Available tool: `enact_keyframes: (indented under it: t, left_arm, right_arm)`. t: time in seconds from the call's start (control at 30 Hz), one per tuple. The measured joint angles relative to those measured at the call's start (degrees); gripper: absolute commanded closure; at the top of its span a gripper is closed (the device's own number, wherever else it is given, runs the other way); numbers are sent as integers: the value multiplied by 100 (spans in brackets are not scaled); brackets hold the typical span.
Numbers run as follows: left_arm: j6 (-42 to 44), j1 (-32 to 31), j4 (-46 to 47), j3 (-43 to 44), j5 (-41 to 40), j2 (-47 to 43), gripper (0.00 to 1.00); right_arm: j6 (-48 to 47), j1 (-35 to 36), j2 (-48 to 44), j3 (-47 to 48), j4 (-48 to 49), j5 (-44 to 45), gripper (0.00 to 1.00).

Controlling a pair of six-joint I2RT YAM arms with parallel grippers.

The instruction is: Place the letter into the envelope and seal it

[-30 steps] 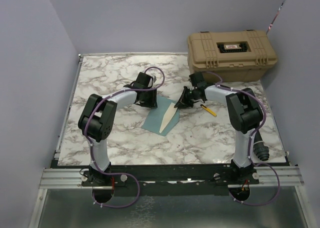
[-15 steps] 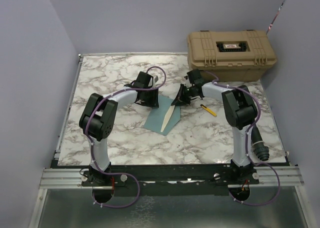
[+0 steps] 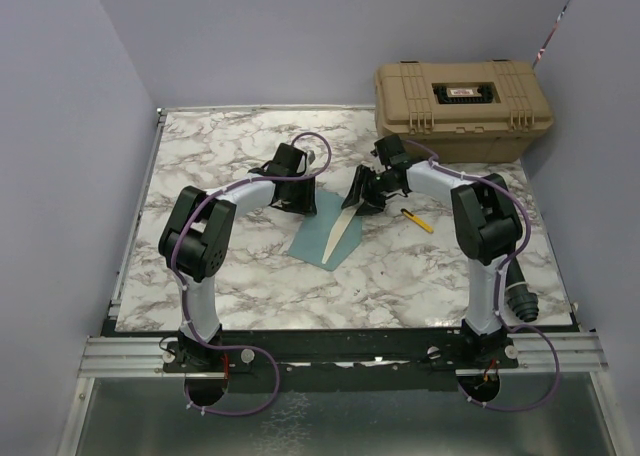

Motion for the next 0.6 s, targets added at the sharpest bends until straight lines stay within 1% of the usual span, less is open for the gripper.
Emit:
enact_keyframes:
  t: [0.07, 0.2, 0.3, 0.53, 0.6]
  left_arm:
    - [-4, 0, 2, 0, 2, 0, 63]
    - [-26, 0, 9, 0, 2, 0, 64]
    - [-63, 0, 22, 2, 4, 11, 65]
    - [-94, 0, 39, 17, 7, 31, 65]
    - [-101, 0, 39, 17, 7, 33, 65]
  right_arm:
    - [-4, -2, -15, -9, -35, 31, 46]
    - [0, -2, -122, -122, -66, 118, 66]
    - [44, -4, -153, -146, -116, 153, 74]
    - [98, -4, -144, -149, -120, 162, 76]
    - [111, -4, -116, -146, -122, 184, 72]
